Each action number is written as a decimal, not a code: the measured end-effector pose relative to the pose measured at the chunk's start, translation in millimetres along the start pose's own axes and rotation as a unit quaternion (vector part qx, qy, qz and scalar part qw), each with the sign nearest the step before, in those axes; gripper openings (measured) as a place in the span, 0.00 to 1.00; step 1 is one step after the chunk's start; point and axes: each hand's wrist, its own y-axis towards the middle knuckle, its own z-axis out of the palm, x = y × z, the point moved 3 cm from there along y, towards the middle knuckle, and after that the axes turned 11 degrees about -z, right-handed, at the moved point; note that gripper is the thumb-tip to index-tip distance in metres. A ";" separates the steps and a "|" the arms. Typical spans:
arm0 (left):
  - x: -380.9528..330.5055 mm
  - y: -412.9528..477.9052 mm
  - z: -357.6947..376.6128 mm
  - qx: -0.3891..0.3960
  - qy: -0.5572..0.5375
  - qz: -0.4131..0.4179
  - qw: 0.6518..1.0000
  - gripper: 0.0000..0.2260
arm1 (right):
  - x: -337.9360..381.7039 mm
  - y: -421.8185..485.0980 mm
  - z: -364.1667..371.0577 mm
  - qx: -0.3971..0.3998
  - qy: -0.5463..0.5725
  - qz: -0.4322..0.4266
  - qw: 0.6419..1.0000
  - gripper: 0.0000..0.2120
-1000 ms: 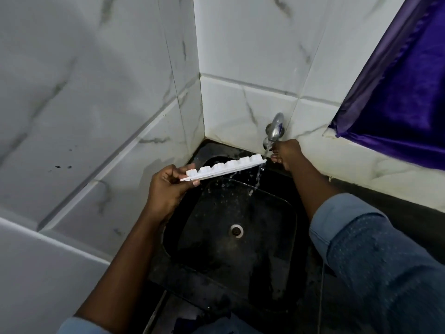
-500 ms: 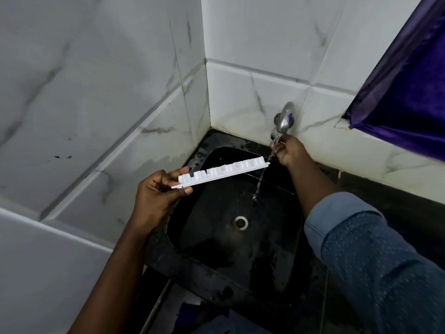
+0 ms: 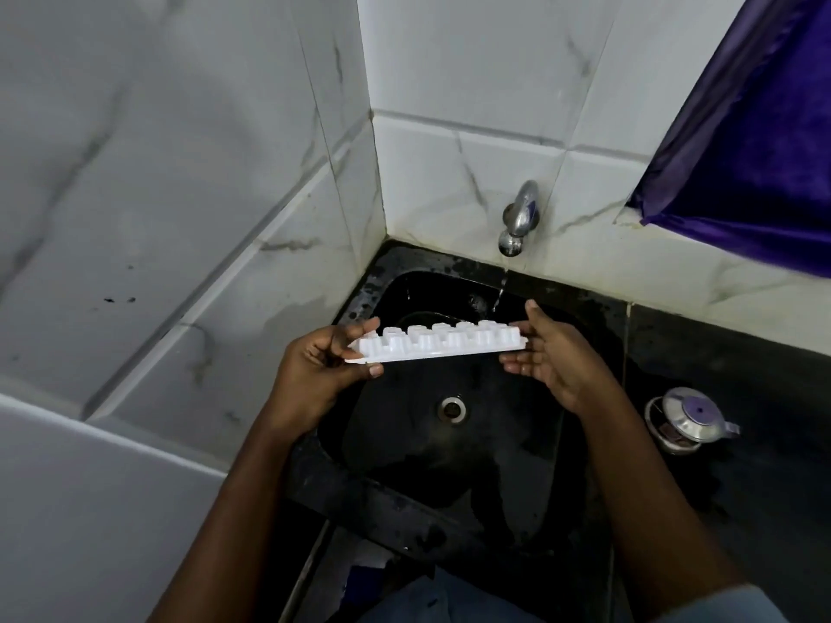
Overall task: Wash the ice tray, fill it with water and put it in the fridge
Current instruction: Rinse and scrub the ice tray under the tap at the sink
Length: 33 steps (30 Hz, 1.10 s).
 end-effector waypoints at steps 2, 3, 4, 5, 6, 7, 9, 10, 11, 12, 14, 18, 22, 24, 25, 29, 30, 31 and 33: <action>0.7 -2.5 8.3 0.029 0.009 -0.001 1.000 0.21 | 1.2 -13.6 -2.9 -0.017 0.038 -0.029 0.999 0.14; 2.5 -3.3 13.4 0.037 0.006 -0.002 0.999 0.20 | 1.2 -17.6 -5.6 -0.033 0.063 -0.043 0.997 0.09; 5.0 -4.3 18.4 0.039 0.000 -0.003 0.999 0.20 | 1.2 -21.6 -8.6 -0.050 0.084 -0.053 0.994 0.07; 8.2 -4.8 23.4 0.037 -0.007 -0.005 0.999 0.20 | 0.6 -25.2 -11.4 -0.067 0.098 -0.055 0.991 0.07; 11.8 -5.2 28.0 0.034 -0.012 -0.010 0.999 0.20 | -0.7 -28.5 -14.0 -0.080 0.105 -0.053 0.990 0.07; 14.5 -5.8 33.1 0.032 -0.013 -0.018 0.999 0.20 | -2.3 -32.7 -16.3 -0.090 0.107 -0.051 0.989 0.07; 18.0 -8.3 43.3 0.022 -0.032 -0.038 0.999 0.17 | -6.4 -40.8 -21.5 -0.099 0.101 -0.054 0.988 0.06; 19.4 -9.2 48.6 0.015 -0.065 -0.049 0.997 0.18 | -8.2 -44.7 -24.5 -0.104 0.095 -0.059 0.988 0.07; 21.4 -9.0 53.1 0.008 -0.113 -0.060 0.992 0.20 | -9.9 -47.2 -27.3 -0.109 0.088 -0.065 0.988 0.08; 23.2 -8.3 57.0 -0.007 -0.154 -0.071 0.985 0.22 | -11.6 -49.8 -30.2 -0.113 0.082 -0.072 0.988 0.11; 25.8 -4.3 60.6 -0.068 -0.185 -0.097 0.976 0.21 | -13.3 -54.1 -33.6 -0.111 0.075 -0.082 0.988 0.16; 25.0 4.1 62.7 -0.134 -0.182 -0.130 0.965 0.16 | -14.5 -62.1 -36.1 -0.098 0.036 -0.102 0.989 0.21; 20.6 7.0 61.1 -0.122 -0.196 -0.135 0.964 0.15 | -14.6 -68.1 -41.6 -0.108 -0.011 -0.118 0.987 0.19; 20.0 7.8 59.8 -0.116 -0.193 -0.143 0.964 0.15 | -12.9 -71.6 -44.0 -0.111 -0.030 -0.133 0.984 0.18; 20.2 7.6 59.7 -0.115 -0.187 -0.149 0.964 0.15 | -11.6 -73.4 -44.7 -0.112 -0.041 -0.143 0.983 0.18; 22.3 5.6 59.7 -0.112 -0.179 -0.170 0.963 0.15 | -7.7 -78.7 -43.8 -0.127 -0.085 -0.188 0.970 0.16; 22.3 5.5 59.3 -0.107 -0.181 -0.168 0.963 0.16 | -6.9 -80.3 -43.4 -0.133 -0.099 -0.198 0.966 0.16; 21.5 5.6 58.9 -0.101 -0.184 -0.163 0.964 0.16 | -5.9 -82.1 -42.5 -0.135 -0.108 -0.207 0.963 0.15; 19.0 6.3 58.4 -0.092 -0.189 -0.153 0.966 0.17 | -4.0 -85.7 -41.4 -0.142 -0.111 -0.217 0.959 0.13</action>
